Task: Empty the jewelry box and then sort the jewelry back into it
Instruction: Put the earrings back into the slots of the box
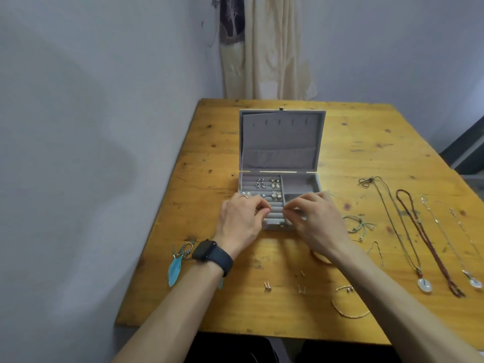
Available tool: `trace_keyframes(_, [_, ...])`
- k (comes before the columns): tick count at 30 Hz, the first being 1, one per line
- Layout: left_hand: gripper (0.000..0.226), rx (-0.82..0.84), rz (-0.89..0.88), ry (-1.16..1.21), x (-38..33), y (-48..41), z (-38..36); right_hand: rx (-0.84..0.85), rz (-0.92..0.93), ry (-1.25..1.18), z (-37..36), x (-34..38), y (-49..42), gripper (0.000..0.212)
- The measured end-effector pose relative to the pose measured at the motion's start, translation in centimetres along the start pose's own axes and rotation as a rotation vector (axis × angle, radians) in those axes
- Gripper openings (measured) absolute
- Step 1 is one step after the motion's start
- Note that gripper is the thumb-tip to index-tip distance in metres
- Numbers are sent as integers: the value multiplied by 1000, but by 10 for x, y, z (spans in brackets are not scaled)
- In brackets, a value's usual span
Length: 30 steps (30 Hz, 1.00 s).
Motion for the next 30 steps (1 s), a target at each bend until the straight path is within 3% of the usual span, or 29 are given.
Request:
trace_keyframes(13, [22,110,19,-129,2,-23,-21,269,66,159,-16,10,-26,24])
trace_keyframes(23, [23,171,8,-195,-4,-29,-20,288,72,211,-15,17,-32,23])
trace_keyframes(30, [18,106,28,-158,-4,-25,-21,210,59,109,-14,8,-26,20])
Point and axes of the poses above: each hand's wrist, its own y-axis away from the middle knuckle, its own z-axis out of the back of the hand, x = y × z, the point moved 6 cm from there along -y, towards the middle knuckle, and after that the axes turned 6 degrees about -x, right-handed, at the moved point
